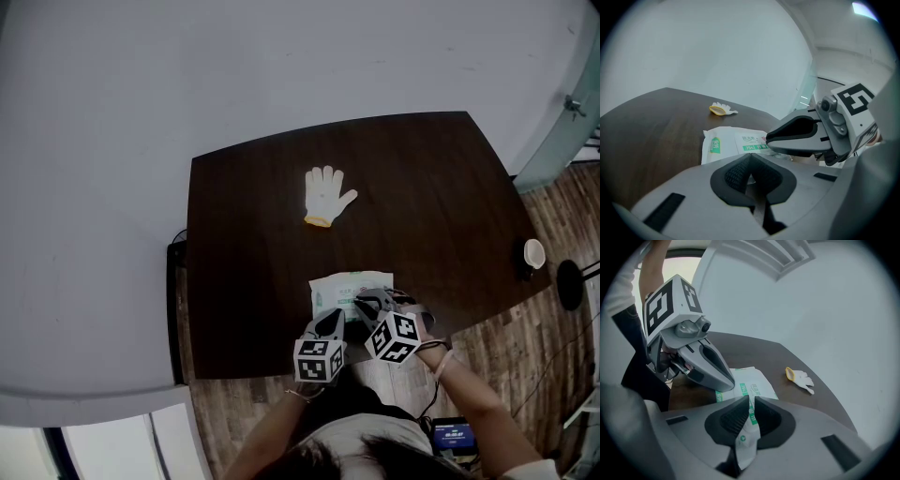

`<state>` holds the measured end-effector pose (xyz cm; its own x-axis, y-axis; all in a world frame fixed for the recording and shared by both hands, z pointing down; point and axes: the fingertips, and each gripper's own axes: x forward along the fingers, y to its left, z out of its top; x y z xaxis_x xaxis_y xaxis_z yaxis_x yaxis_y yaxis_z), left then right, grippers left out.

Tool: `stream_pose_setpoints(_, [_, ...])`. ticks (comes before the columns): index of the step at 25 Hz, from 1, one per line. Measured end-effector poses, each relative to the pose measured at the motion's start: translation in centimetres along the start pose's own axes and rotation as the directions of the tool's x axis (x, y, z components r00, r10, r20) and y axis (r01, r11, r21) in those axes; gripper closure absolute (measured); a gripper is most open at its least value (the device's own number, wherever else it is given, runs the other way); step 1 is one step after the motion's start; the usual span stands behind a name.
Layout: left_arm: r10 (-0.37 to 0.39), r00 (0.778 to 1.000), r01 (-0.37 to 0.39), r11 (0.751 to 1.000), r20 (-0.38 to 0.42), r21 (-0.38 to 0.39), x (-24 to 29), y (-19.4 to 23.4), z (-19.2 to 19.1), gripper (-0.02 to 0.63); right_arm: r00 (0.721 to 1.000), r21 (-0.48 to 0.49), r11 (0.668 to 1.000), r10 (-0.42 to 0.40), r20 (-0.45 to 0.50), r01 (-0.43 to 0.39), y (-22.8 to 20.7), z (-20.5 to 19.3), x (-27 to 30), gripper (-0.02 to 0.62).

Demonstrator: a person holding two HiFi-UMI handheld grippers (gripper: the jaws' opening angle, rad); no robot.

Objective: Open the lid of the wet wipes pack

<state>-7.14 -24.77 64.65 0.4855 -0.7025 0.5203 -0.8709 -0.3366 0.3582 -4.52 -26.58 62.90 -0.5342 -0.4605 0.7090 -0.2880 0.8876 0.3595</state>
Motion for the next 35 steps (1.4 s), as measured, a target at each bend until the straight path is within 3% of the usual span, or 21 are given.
stream_pose_setpoints(11, [-0.001, 1.0, 0.001, 1.0, -0.002, 0.001, -0.1, -0.1, 0.0, 0.588, 0.998, -0.051, 0.997, 0.062, -0.028, -0.064, 2.0, -0.2, 0.0, 0.479])
stream_pose_setpoints(20, [-0.003, 1.0, 0.004, 0.999, -0.013, 0.046, -0.7, -0.5, -0.3, 0.588, 0.997, -0.134, 0.99, 0.041, -0.068, -0.05, 1.8, -0.1, 0.4, 0.46])
stream_pose_setpoints(35, [-0.028, 0.999, 0.029, 0.999, -0.017, 0.046, -0.5, -1.2, -0.7, 0.588, 0.992, -0.225, 0.97, 0.066, -0.107, -0.089, 1.7, -0.1, 0.9, 0.457])
